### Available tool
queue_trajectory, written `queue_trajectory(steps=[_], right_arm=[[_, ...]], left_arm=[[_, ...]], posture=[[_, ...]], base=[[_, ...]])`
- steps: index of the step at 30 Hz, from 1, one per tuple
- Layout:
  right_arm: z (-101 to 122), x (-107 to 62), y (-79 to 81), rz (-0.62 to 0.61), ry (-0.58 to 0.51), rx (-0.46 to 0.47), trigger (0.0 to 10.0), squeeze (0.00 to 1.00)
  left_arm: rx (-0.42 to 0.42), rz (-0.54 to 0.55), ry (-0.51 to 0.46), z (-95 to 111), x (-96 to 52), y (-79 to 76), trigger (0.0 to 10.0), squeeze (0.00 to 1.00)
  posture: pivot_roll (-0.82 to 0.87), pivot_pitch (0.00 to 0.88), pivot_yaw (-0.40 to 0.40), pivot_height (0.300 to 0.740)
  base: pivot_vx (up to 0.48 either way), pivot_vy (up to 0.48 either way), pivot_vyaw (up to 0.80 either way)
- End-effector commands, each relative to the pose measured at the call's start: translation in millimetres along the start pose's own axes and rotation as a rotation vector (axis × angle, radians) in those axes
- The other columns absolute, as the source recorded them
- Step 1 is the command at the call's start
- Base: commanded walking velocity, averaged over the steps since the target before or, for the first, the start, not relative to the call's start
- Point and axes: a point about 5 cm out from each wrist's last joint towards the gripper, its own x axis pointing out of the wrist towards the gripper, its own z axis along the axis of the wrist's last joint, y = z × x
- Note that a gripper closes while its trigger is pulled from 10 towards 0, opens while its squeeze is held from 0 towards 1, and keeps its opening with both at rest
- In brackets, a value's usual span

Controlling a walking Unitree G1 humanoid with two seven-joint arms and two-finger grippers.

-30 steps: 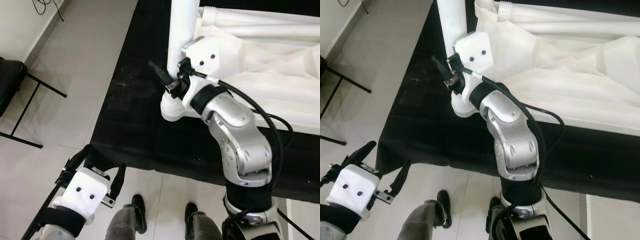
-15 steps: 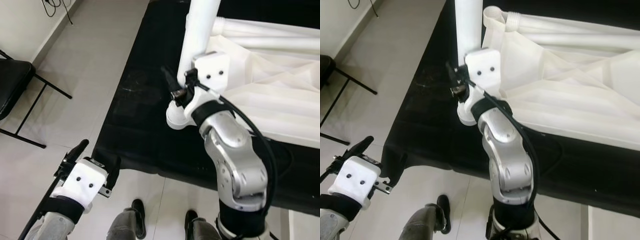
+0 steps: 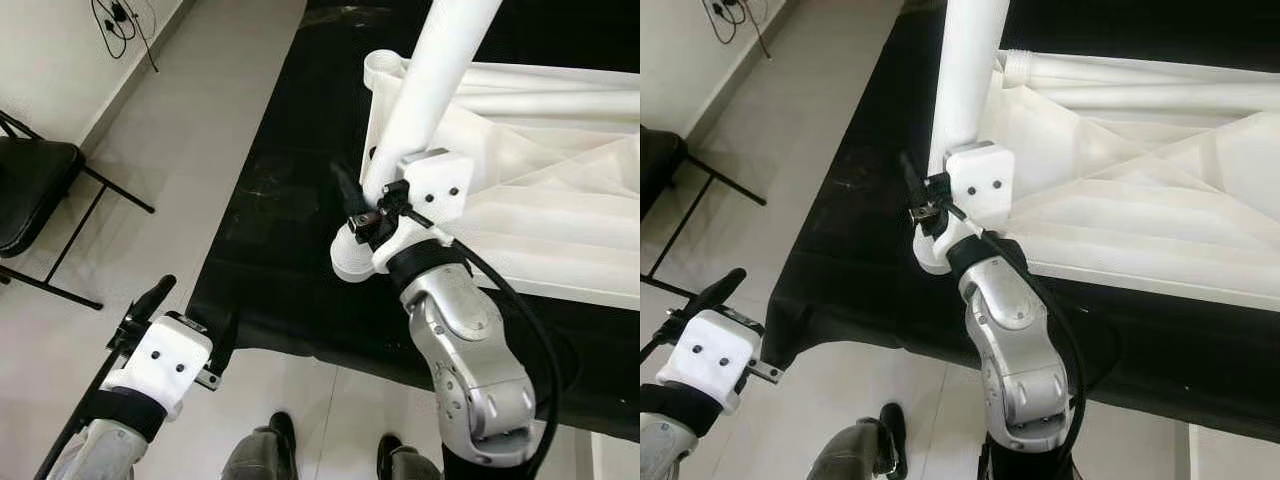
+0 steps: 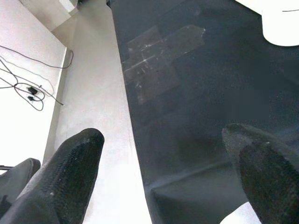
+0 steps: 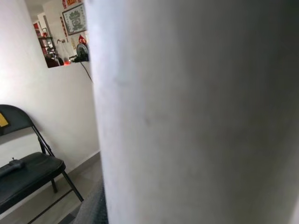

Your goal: Building children table

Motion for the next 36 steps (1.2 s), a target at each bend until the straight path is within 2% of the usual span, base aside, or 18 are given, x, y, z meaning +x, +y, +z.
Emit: queue_trajectory(steps=[1, 7, 14, 25, 26, 29, 30, 31, 32, 33, 34, 36], right_arm=[[-55, -8.1, -0.9, -0.004, 0.280, 0.012, 10.0, 0.00], [-49, -1.3, 8.0, 0.173, 0.230, -0.111, 10.0, 0.00], [-52, 6.5, 4.0, 0.239, 0.269, -0.202, 10.0, 0.00], [-58, 9.0, -1.7, 0.204, 0.337, -0.167, 10.0, 0.00], [-59, 7.9, -3.7, 0.173, 0.358, -0.155, 10.0, 0.00], [-60, 7.7, -4.2, 0.164, 0.362, -0.154, 10.0, 0.00], [-61, 7.1, -4.2, 0.156, 0.364, -0.148, 10.0, 0.00], [-61, 7.1, -4.2, 0.156, 0.364, -0.148, 10.0, 0.00], [-61, 6.6, -3.9, 0.148, 0.367, -0.138, 10.0, 0.00], [-61, 6.6, -3.9, 0.148, 0.367, -0.138, 10.0, 0.00], [-62, 6.4, -3.4, 0.141, 0.369, -0.129, 10.0, 0.00], [-63, 7.1, -3.1, 0.129, 0.361, -0.117, 10.0, 0.00]], left_arm=[[0.006, -0.003, 0.014, -4, -1.5, -0.8, 10.0, 0.00], [0.009, 0.000, 0.007, -4, -0.3, -0.7, 10.0, 0.00], [0.009, 0.004, -0.002, -2, 0.5, -1.0, 10.0, 0.00], [-0.014, 0.020, -0.004, 0, 1.3, 1.6, 10.0, 0.00], [-0.026, 0.063, -0.009, 2, 4.2, 10.2, 10.0, 0.00], [-0.030, 0.084, -0.016, 3, 5.8, 14.6, 10.0, 0.00], [-0.041, 0.108, -0.027, 5, 9.7, 22.6, 10.0, 0.00], [-0.041, 0.108, -0.027, 5, 9.7, 22.6, 10.0, 0.00], [-0.057, 0.122, -0.055, 10, 16.2, 32.8, 10.0, 0.00], [-0.057, 0.122, -0.055, 10, 16.2, 32.8, 10.0, 0.00], [-0.101, 0.135, -0.109, 20, 25.7, 46.1, 10.0, 0.00], [-0.148, 0.091, -0.260, 52, 44.8, 69.8, 10.0, 0.00]], posture=[[0.07, 0.351, 0.056, 0.740], [0.07, 0.358, 0.050, 0.740], [0.06, 0.365, 0.038, 0.740], [0.07, 0.369, 0.030, 0.740], [0.07, 0.369, 0.030, 0.740], [0.07, 0.369, 0.030, 0.740], [0.07, 0.369, 0.029, 0.740], [0.07, 0.369, 0.029, 0.740], [0.07, 0.367, 0.030, 0.740], [0.07, 0.367, 0.030, 0.740], [0.07, 0.364, 0.031, 0.740], [0.08, 0.362, 0.035, 0.740]], base=[[0.000, 0.000, 0.00], [0.000, 0.000, 0.00], [0.000, 0.000, 0.00], [0.000, 0.000, 0.00], [0.000, 0.000, 0.00], [0.000, 0.000, 0.00], [0.000, 0.000, 0.00], [0.000, 0.000, 0.00], [0.000, 0.000, 0.00], [0.000, 0.000, 0.00], [0.000, 0.000, 0.00], [0.000, 0.000, 0.00]])
